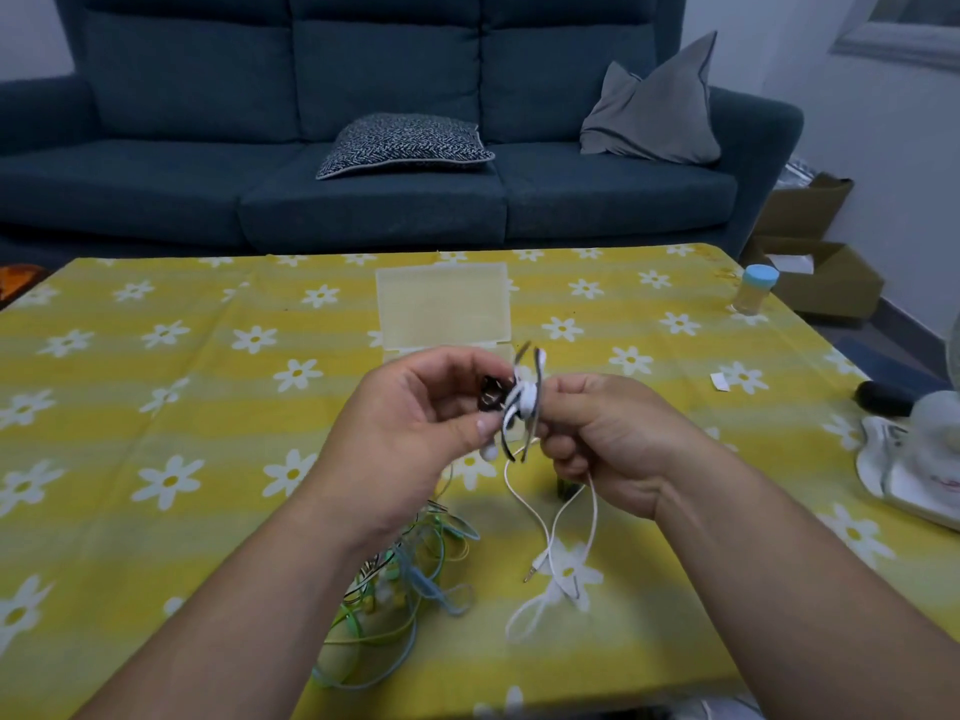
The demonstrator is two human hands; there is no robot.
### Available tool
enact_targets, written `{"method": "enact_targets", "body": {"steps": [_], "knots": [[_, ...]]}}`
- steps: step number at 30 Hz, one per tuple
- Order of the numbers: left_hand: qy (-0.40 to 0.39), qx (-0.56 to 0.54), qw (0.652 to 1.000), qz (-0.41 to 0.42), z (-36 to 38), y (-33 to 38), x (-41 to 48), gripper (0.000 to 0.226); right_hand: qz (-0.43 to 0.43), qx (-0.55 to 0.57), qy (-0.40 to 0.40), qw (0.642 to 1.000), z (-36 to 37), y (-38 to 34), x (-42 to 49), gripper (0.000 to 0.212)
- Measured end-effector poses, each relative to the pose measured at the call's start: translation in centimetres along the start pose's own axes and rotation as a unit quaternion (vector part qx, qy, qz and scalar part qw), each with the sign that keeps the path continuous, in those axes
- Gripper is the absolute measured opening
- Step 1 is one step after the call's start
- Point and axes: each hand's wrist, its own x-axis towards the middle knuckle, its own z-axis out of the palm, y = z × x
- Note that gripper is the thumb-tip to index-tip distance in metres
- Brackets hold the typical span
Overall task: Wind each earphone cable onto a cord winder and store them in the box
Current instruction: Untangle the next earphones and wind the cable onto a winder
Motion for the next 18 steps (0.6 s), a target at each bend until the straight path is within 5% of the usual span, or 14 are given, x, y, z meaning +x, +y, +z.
{"method": "enact_targets", "body": {"steps": [10,18], "knots": [[0.17,0.089,0.981,0.029,-0.9,-0.8,0.8,0.036,-0.071,-0.118,-0.065,0.988,1.2,0.5,-1.0,0.023],[0.197,0.12,0.973,0.014,-1.1,-1.3,1.0,0.031,-0.112,-0.168,-0.054,0.978,1.2,0.2,-1.7,0.025]]}}
